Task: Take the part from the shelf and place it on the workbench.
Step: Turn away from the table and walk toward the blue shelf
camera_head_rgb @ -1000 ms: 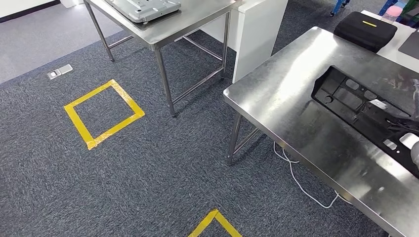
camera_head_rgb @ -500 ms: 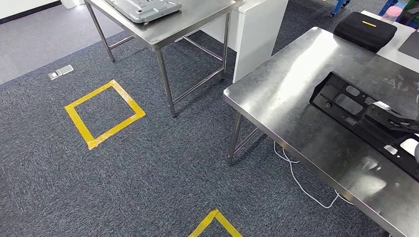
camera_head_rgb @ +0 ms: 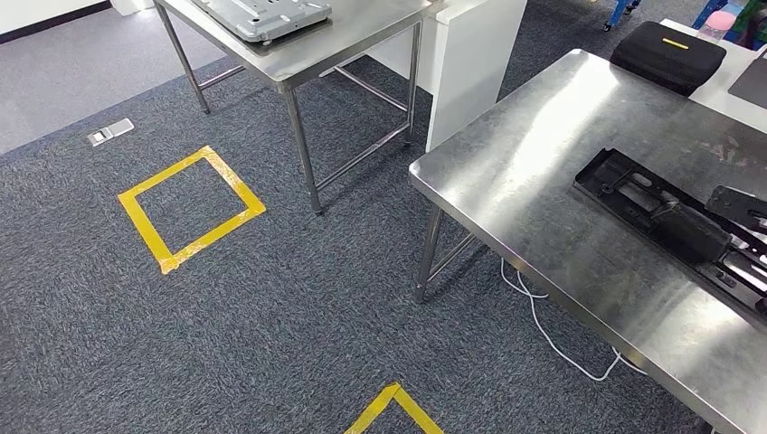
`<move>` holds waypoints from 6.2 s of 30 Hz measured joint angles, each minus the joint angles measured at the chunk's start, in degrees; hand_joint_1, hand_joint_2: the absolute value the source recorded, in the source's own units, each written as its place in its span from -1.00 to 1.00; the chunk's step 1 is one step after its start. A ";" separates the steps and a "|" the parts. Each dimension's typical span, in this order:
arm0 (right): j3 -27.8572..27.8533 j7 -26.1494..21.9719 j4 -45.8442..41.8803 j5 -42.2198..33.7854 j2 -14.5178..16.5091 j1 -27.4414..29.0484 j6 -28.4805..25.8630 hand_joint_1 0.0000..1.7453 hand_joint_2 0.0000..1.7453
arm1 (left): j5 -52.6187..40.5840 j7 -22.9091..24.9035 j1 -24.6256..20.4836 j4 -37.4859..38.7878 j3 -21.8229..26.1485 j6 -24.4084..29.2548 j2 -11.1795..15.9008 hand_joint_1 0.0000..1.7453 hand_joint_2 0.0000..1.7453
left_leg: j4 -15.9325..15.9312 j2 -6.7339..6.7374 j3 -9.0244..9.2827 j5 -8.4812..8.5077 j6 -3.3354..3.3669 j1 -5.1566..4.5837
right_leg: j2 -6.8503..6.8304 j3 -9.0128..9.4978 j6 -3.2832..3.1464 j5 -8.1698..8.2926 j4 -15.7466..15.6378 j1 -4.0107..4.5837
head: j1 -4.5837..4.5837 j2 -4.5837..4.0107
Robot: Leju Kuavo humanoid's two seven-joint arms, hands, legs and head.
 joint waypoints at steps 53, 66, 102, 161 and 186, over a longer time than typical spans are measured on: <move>-3.61 1.84 -1.40 1.36 -7.34 7.36 -20.45 -1.00 1.00 | -4.12 2.20 -0.76 -0.02 -1.30 -2.20 -0.77 -1.00 -1.00 | 3.63 3.70 -1.89 -2.25 -1.12 0.79 | -1.84 2.32 -0.94 -1.60 -0.20 -0.88 | -0.03 0.00; -4.61 1.71 -2.02 0.92 -8.01 10.66 -21.15 -1.00 1.00 | -4.36 2.29 -1.01 0.03 -1.37 -2.17 -0.47 -1.00 -1.00 | -0.80 -2.00 2.28 -0.55 2.30 0.36 | 6.43 1.27 -0.74 -0.04 -0.72 0.35 | 0.15 0.00; -5.19 1.71 -2.32 0.91 -8.62 11.03 -21.41 -1.00 1.00 | -4.36 2.31 -1.28 0.07 -1.67 -2.17 -0.63 -1.00 -1.00 | -2.31 1.98 2.30 0.43 2.23 0.78 | -0.13 -7.12 -0.02 -6.18 14.55 -0.30 | 0.98 0.00; -44.51 5.50 1.96 -3.97 36.03 57.79 -29.83 -1.00 1.00 | -16.94 4.79 -1.39 -0.10 -3.84 -5.70 0.64 -1.00 -1.00 | -2.75 0.60 5.57 -1.65 0.02 1.96 | 1.06 -3.19 -1.51 -3.40 6.94 0.22 | 0.84 0.00; -56.87 0.82 3.50 -9.96 41.07 56.96 -19.83 -1.00 1.00 | -26.32 27.53 -0.62 1.00 -10.45 -13.67 1.95 -1.00 1.00 | -0.77 -3.58 5.93 -3.89 -1.94 1.96 | 5.97 2.06 -2.18 -0.27 -0.26 0.47 | 0.18 0.00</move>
